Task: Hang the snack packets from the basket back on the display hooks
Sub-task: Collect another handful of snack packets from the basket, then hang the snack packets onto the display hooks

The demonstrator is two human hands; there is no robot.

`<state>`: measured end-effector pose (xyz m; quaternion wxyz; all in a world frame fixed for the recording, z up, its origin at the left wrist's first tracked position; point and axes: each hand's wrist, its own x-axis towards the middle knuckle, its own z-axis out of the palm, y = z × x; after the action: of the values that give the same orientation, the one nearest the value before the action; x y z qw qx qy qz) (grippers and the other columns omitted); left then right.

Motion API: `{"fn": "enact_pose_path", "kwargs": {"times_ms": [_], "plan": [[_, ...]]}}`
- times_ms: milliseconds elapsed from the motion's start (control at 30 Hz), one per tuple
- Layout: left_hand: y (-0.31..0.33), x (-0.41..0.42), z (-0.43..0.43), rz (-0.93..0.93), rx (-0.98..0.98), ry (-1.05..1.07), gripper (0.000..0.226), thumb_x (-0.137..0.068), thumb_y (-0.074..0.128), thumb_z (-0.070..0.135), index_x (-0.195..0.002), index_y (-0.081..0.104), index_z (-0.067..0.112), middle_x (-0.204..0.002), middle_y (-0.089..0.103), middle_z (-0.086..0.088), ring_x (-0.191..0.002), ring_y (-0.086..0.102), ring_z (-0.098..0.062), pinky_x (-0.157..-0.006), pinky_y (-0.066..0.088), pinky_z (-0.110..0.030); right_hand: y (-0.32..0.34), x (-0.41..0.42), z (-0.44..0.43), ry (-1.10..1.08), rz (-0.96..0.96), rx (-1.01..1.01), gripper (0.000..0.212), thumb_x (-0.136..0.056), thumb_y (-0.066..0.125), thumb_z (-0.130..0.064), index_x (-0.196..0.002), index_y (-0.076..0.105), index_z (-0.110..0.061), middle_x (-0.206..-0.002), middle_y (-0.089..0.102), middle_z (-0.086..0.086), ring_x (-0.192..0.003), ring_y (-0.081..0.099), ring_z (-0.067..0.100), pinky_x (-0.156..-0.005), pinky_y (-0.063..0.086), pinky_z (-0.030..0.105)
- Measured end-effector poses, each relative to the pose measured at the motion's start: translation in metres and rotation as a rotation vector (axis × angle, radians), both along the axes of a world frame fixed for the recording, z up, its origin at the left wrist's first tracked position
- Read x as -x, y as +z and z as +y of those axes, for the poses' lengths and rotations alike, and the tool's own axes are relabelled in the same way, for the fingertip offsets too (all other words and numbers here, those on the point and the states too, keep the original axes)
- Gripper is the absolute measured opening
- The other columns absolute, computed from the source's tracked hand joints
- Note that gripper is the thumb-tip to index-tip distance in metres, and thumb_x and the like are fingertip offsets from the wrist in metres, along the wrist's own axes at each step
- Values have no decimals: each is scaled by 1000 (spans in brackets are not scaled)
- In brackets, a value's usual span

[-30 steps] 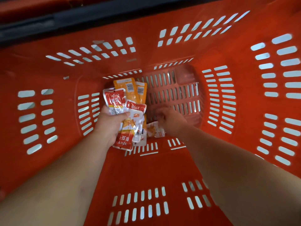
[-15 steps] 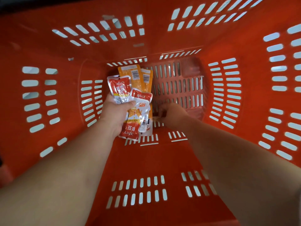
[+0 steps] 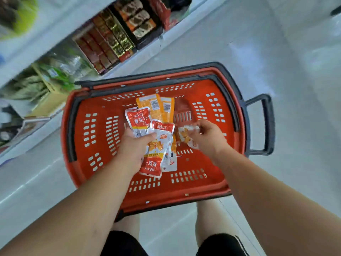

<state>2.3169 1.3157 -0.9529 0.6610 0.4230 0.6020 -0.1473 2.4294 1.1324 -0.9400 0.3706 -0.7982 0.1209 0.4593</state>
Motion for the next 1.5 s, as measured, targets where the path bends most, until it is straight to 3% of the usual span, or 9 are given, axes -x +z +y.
{"fn": "enact_pose_path", "kwargs": {"times_ms": [267,433,600,733,900,1067,1267,1367,1500], "plan": [[197,-13,-6,-111,-10,25,49,-85,81,2,-125,61,22,-112,79,-7,-94,79,-30,-82,62,-56,190,-25,-27,-111,-6,-124,27,-94,68,-10,-78,58,-31,-87,72,5,-84,74,31,-74,61,47],[321,-8,3,-227,-28,65,47,-88,75,-4,-126,61,20,-113,79,-10,-96,78,-34,-79,62,-54,318,-28,-23,-171,24,-318,43,-88,57,18,-110,63,-18,-91,78,3,-78,73,22,-66,60,35],[434,9,33,-367,-55,54,42,-88,73,-6,-121,62,17,-112,78,-13,-99,76,-37,-87,60,-60,435,6,10,-76,-25,-496,56,-68,65,3,-115,69,-27,-110,76,11,-93,73,36,-85,59,51],[506,27,66,-470,-84,-7,42,-89,74,-5,-119,60,20,-108,80,-9,-93,78,-32,-73,62,-47,503,45,48,-34,-118,-516,47,-88,64,5,-119,62,-30,-106,77,5,-96,75,31,-86,61,50],[568,55,93,-546,-182,32,45,-88,74,-7,-124,60,16,-114,78,-14,-96,77,-35,-81,62,-55,555,79,86,-7,-239,-565,28,-95,70,-30,-118,59,-42,-111,76,-5,-105,72,19,-93,56,41],[612,87,89,-625,-247,205,38,-90,71,-7,-117,62,19,-106,79,-10,-85,78,-29,-67,61,-44,606,85,108,85,-366,-646,12,-104,60,-36,-115,61,-39,-109,72,-17,-86,67,-2,-65,48,12],[646,139,92,-731,-296,412,37,-93,68,-4,-114,61,26,-99,81,-3,-79,79,-25,-58,61,-41,644,107,137,260,-434,-685,6,-104,60,-33,-109,63,-34,-110,72,-10,-95,69,9,-73,52,24],[659,177,102,-735,-309,509,36,-92,69,-4,-115,61,22,-100,81,-7,-79,79,-28,-56,61,-44,655,134,161,330,-436,-708,6,-103,62,-32,-109,64,-32,-103,73,-13,-83,68,0,-67,52,20],[672,234,134,-746,-344,635,38,-89,73,-4,-113,63,23,-107,79,-12,-85,79,-32,-69,61,-50,672,177,208,416,-439,-727,8,-102,63,-25,-110,62,-26,-100,70,-5,-68,65,3,-62,53,25]]}}
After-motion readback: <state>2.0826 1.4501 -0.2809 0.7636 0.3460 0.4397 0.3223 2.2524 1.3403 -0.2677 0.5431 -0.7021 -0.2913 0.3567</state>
